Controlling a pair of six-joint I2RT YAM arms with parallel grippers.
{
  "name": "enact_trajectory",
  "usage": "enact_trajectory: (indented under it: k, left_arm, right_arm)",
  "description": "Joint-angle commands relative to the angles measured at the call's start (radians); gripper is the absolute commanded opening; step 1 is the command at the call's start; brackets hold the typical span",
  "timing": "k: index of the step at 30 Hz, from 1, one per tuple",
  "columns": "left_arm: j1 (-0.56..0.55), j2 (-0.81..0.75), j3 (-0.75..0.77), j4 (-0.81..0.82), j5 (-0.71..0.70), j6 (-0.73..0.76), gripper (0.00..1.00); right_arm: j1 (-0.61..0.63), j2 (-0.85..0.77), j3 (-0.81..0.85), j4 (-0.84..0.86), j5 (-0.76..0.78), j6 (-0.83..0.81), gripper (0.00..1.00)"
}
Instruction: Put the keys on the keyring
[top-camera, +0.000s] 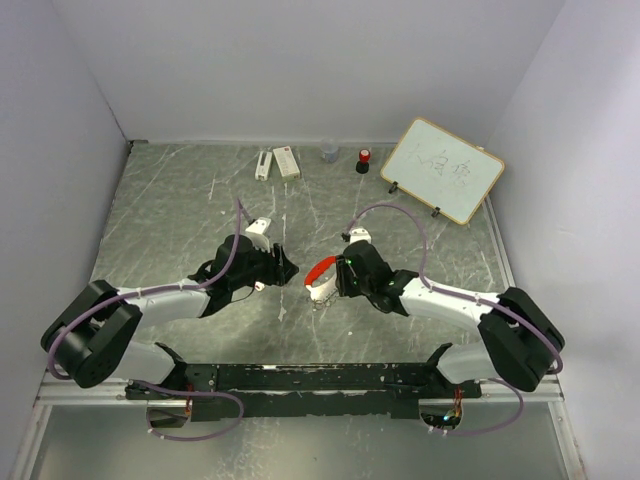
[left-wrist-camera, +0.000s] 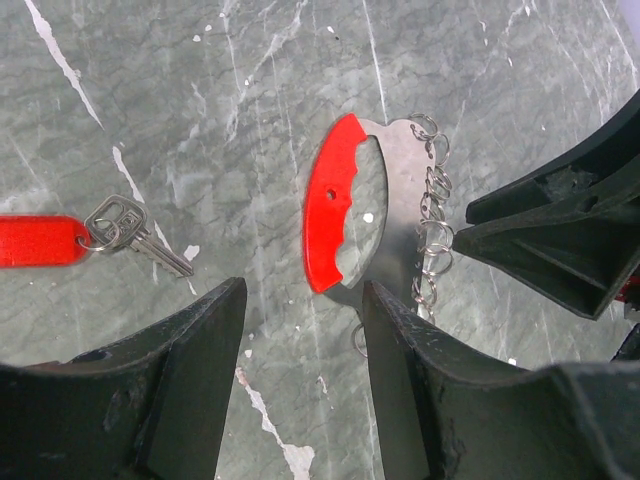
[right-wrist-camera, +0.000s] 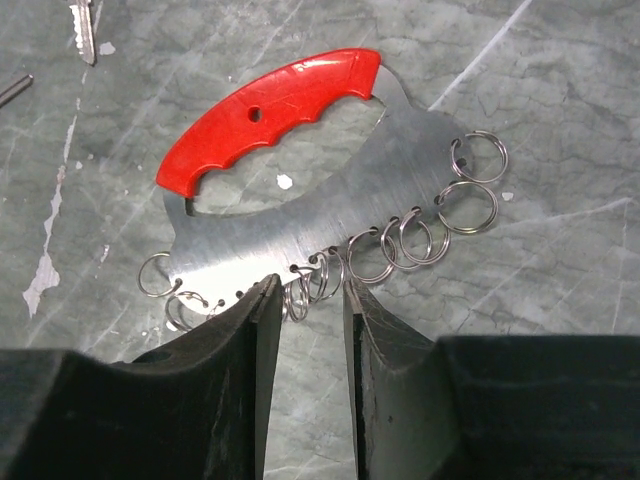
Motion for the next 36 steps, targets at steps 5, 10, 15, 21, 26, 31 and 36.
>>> enact_trajectory:
  k: [5,10,15,21,26,31,36]
  left_arm:
    - [-0.008,-0.028,-0.001,0.036,-0.027,-0.006,0.61]
    - [-0.008,-0.022,0.002,0.031,-0.033,-0.003,0.61]
    - [-0.008,-0.023,0.0,0.034,-0.035,-0.004,0.61]
    - [-0.008,-0.023,0.001,0.032,-0.039,-0.001,0.61]
    - [-0.007,-0.023,0.001,0.03,-0.045,0.002,0.61]
    - [-0.008,-0.024,-0.002,0.031,-0.048,0.002,0.61]
    - [-0.008,-0.02,0.001,0.028,-0.049,0.005,0.61]
  right_arm:
    - [-0.008,0.031,-0.023,0.047,-0.013,0.017,0.3]
    - [-0.009,0.022,-0.035,0.058,-0.009,0.023,0.26]
    - [-0.015,0.027,-0.039,0.058,-0.008,0.023,0.22]
    - [-0.022,0.033,-0.046,0.07,-0.017,0.028,0.19]
    - [-0.024,0.045,-0.049,0.083,-0.03,0.03,0.18]
    - [-0.022,0.047,-0.053,0.087,-0.04,0.031,0.18]
    - [-0.023,0.047,-0.055,0.098,-0.054,0.036,0.18]
